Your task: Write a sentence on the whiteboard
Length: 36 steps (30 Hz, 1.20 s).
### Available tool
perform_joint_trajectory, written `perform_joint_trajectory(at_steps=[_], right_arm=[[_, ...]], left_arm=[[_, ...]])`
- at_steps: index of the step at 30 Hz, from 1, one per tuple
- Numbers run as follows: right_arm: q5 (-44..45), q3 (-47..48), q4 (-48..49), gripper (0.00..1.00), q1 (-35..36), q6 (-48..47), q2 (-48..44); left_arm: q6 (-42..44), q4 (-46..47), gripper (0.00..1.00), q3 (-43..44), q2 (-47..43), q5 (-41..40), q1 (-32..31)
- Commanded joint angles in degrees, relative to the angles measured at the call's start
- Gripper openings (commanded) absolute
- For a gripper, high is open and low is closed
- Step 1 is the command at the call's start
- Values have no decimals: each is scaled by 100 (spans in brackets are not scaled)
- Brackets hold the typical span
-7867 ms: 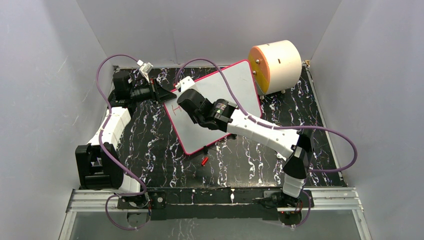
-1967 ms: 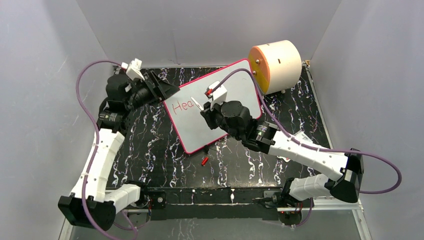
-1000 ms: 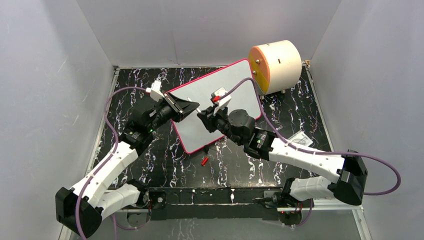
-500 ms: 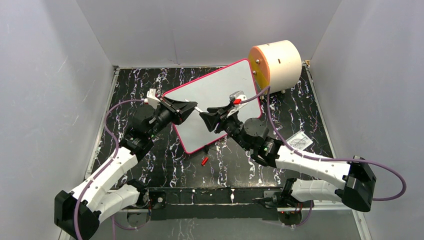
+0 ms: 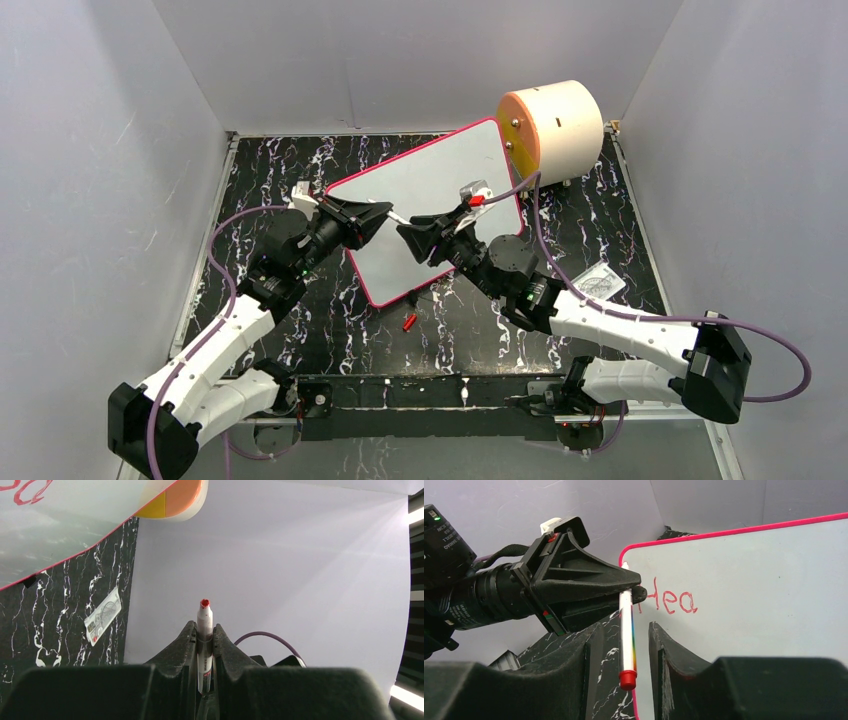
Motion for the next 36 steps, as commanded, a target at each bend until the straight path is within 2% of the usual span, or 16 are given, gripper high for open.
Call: perform_joint_trajectory(at_steps=[1,9,28,36], right_arm=[[-126,164,366,45,-69,40,-24],[-239,208,403,36,-145,31,70],[-347,198,574,33,-185,-72,101],[-426,262,496,27,-197,-84,169]], left_arm=[[-84,-63,0,221,-72,-28,5],[-85,-53,0,235,-41,39,5],[-75,1,0,240,118,207,-29],[-102,74,0,219,148,256,-47]])
